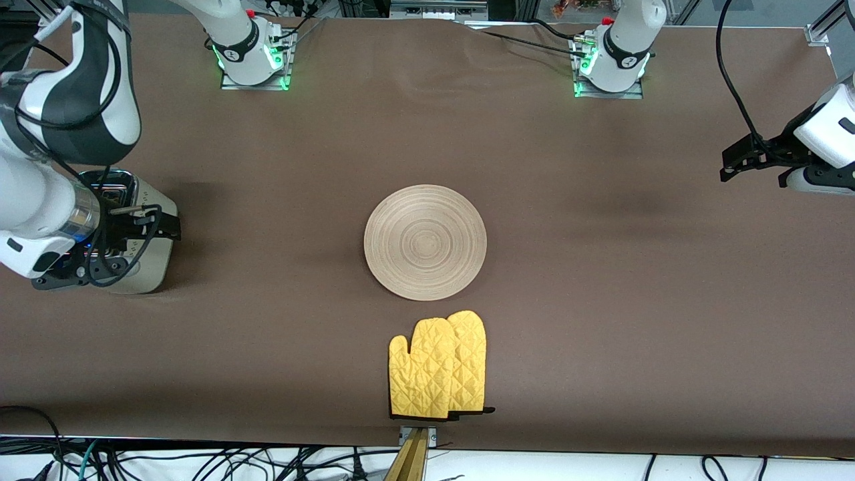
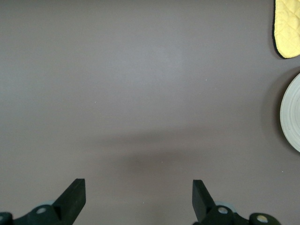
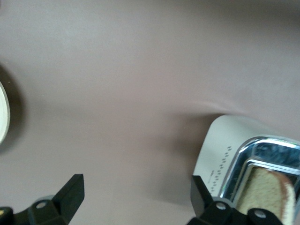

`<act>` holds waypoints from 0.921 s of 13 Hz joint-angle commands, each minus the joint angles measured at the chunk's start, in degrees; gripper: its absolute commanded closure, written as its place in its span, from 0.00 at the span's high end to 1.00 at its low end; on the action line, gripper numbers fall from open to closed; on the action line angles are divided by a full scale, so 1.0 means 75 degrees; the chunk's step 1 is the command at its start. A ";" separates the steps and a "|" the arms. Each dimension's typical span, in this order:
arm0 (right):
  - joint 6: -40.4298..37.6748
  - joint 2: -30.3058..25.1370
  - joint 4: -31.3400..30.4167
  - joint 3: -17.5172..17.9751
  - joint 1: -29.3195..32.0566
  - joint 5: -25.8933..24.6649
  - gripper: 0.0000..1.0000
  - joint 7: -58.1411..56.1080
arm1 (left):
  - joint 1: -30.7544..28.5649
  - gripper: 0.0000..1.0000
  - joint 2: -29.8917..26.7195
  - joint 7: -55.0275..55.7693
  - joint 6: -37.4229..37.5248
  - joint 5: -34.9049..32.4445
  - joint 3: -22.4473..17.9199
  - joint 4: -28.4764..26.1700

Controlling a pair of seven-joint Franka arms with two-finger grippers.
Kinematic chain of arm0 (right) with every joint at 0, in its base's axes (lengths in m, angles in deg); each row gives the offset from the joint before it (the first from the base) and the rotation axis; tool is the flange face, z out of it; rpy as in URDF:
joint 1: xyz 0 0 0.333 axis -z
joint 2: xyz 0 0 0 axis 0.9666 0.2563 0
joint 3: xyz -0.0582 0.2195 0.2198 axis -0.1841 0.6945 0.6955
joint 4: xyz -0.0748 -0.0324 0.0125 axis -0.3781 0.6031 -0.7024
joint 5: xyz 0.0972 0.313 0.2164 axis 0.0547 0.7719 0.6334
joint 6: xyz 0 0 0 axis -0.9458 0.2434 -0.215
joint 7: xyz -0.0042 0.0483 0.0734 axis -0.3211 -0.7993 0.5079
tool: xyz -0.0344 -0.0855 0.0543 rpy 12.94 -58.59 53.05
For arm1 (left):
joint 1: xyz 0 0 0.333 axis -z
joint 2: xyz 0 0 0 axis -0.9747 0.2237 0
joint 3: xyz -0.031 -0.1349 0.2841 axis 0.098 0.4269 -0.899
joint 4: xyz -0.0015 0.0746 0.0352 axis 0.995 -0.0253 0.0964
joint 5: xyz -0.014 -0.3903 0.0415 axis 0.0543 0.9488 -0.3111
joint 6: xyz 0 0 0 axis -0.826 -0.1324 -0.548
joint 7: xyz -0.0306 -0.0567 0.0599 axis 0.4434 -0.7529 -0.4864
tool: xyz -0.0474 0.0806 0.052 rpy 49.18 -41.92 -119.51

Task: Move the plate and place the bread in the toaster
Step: 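Open the right gripper to release the bread in the slot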

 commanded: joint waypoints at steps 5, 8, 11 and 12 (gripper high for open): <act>0.0936 -0.1810 -0.1696 0.1266 0.1584 -0.0308 1.00 -0.0022 | 0.0057 1.00 0.0007 0.0129 0.0197 -0.0184 0.0026 0.0125; 0.0879 -0.1918 -0.1873 0.1561 0.1924 -0.0320 1.00 0.0048 | 0.0058 1.00 0.0007 0.0117 0.0197 -0.0184 0.0026 0.0125; 0.0901 -0.2093 -0.2119 0.1818 0.2206 -0.0367 1.00 0.0645 | 0.0058 1.00 0.0007 0.0117 0.0197 -0.0184 0.0014 0.0125; 0.0902 -0.2082 -0.2131 0.1819 0.2229 -0.0356 1.00 0.0669 | 0.0058 1.00 0.0007 0.0117 0.0197 -0.0184 0.0014 0.0125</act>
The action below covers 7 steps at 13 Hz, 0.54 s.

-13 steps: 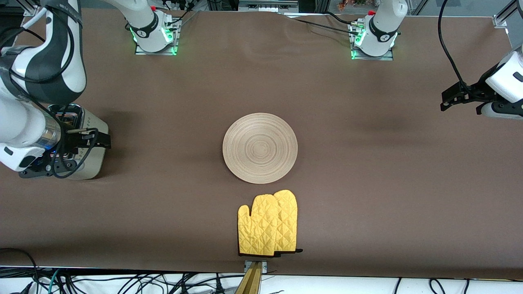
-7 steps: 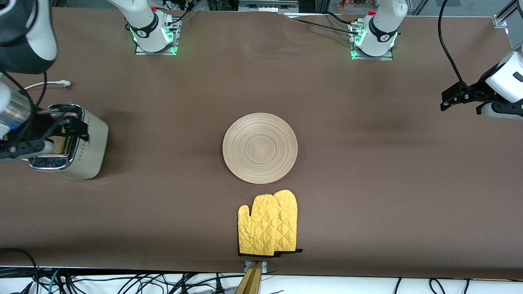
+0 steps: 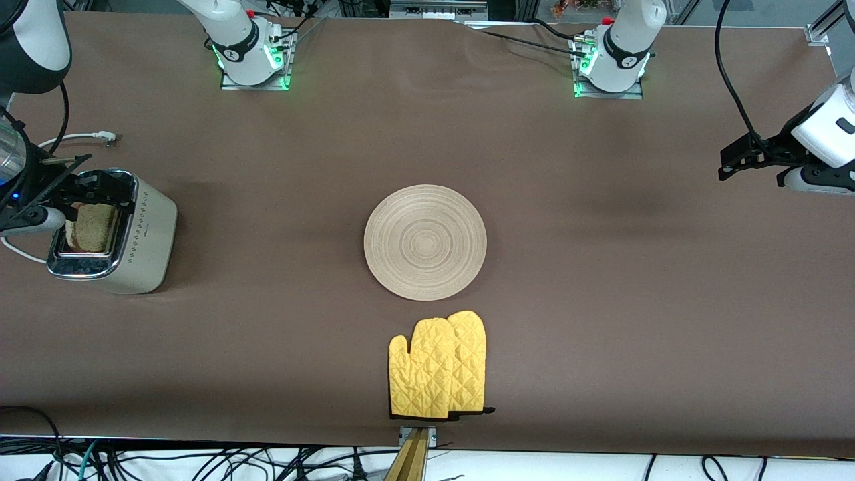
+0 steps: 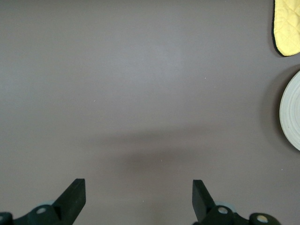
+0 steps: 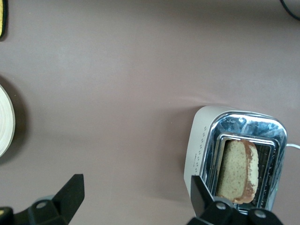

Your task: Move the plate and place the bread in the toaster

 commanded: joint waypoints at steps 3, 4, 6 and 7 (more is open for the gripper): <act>0.0104 -0.0180 -0.0332 0.0219 0.0235 -0.0107 1.00 0.0294 | 0.0044 1.00 0.0008 0.0117 0.0143 -0.0184 0.0014 0.0125; 0.0104 -0.0099 -0.0227 0.0208 0.0247 -0.0154 1.00 0.0271 | 0.0044 1.00 0.0019 0.0117 0.0143 -0.0207 0.0002 0.0125; 0.0104 0.0019 -0.0062 0.0184 0.0258 -0.0178 1.00 0.0224 | 0.0020 1.00 0.0019 0.0106 0.0143 -0.0207 0.0002 0.0125; 0.0104 0.0019 -0.0050 0.0184 0.0247 -0.0236 1.00 0.0247 | 0.0020 1.00 0.0019 0.0106 0.0143 -0.0207 0.0002 0.0125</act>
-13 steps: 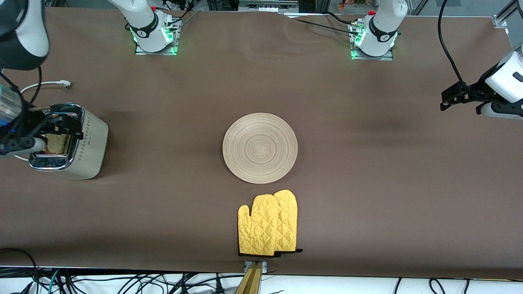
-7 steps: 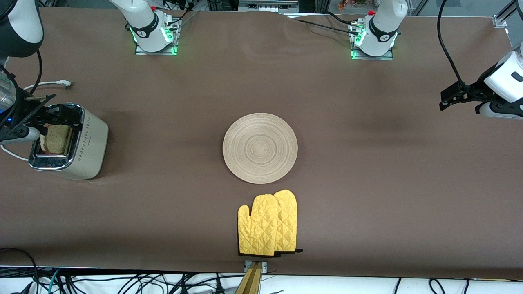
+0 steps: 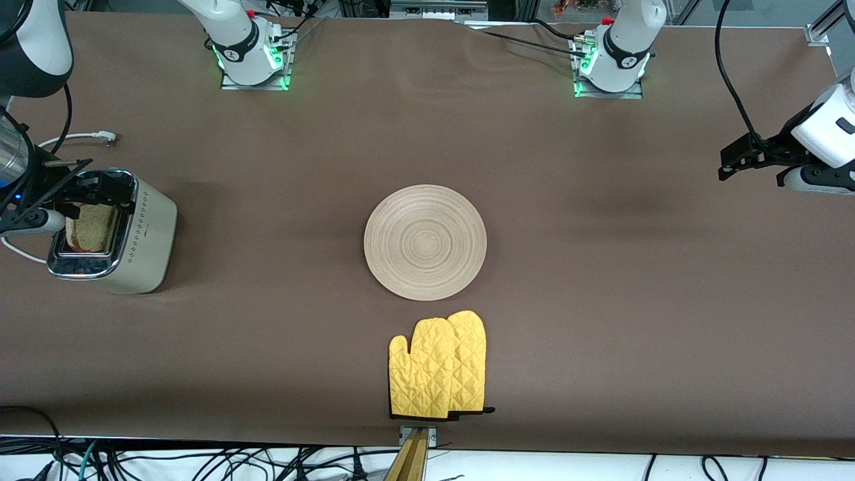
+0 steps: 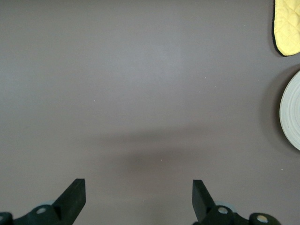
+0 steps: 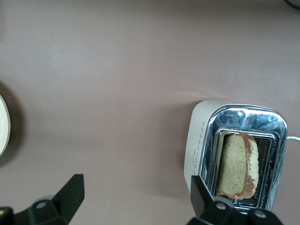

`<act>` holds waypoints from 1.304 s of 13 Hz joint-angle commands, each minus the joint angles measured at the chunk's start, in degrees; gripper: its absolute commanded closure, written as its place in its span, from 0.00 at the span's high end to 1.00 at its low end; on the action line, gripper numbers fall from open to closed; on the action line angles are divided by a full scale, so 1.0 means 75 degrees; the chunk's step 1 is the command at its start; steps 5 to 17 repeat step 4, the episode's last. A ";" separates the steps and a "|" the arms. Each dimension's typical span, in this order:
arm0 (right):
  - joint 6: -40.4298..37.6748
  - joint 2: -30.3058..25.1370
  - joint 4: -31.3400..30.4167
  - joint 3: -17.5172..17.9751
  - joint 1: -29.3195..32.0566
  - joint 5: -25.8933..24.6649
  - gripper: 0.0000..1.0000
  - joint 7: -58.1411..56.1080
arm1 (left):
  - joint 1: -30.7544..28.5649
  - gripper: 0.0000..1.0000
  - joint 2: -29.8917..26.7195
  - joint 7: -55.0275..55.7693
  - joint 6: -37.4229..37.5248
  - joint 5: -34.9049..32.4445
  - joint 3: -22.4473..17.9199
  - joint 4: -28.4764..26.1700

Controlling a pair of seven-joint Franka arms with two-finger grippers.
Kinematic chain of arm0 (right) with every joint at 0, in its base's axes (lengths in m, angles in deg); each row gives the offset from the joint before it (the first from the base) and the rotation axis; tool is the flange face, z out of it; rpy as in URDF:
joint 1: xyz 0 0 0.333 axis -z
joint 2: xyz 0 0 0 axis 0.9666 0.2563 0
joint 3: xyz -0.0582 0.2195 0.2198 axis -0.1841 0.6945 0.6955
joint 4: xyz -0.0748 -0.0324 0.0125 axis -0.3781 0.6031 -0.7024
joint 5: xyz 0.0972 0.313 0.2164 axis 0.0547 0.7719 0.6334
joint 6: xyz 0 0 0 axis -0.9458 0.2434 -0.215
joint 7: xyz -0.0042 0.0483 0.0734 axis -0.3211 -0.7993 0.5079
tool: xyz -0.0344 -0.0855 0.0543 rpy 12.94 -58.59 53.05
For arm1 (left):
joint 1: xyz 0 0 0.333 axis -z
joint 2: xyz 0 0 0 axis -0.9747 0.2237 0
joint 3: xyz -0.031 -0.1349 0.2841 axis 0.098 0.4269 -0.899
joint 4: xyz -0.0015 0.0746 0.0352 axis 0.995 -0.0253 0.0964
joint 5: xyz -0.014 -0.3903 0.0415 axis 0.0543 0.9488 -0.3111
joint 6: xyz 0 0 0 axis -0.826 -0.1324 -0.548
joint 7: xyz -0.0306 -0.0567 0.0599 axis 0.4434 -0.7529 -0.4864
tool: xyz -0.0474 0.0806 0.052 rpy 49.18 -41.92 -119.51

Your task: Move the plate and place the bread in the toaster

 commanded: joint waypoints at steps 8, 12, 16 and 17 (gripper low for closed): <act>0.0045 0.0100 0.0102 0.0142 0.0152 -0.0385 1.00 0.0081 | 0.0021 1.00 0.0019 0.0106 0.0134 -0.0208 0.0006 0.0125; 0.0045 0.0100 0.0102 0.0142 0.0152 -0.0385 1.00 0.0081 | 0.0021 1.00 0.0019 0.0106 0.0134 -0.0208 0.0006 0.0125; 0.0045 0.0100 0.0102 0.0142 0.0152 -0.0385 1.00 0.0081 | 0.0021 1.00 0.0019 0.0106 0.0134 -0.0208 0.0006 0.0125; 0.0045 0.0100 0.0102 0.0142 0.0152 -0.0385 1.00 0.0081 | 0.0021 1.00 0.0019 0.0106 0.0134 -0.0208 0.0006 0.0125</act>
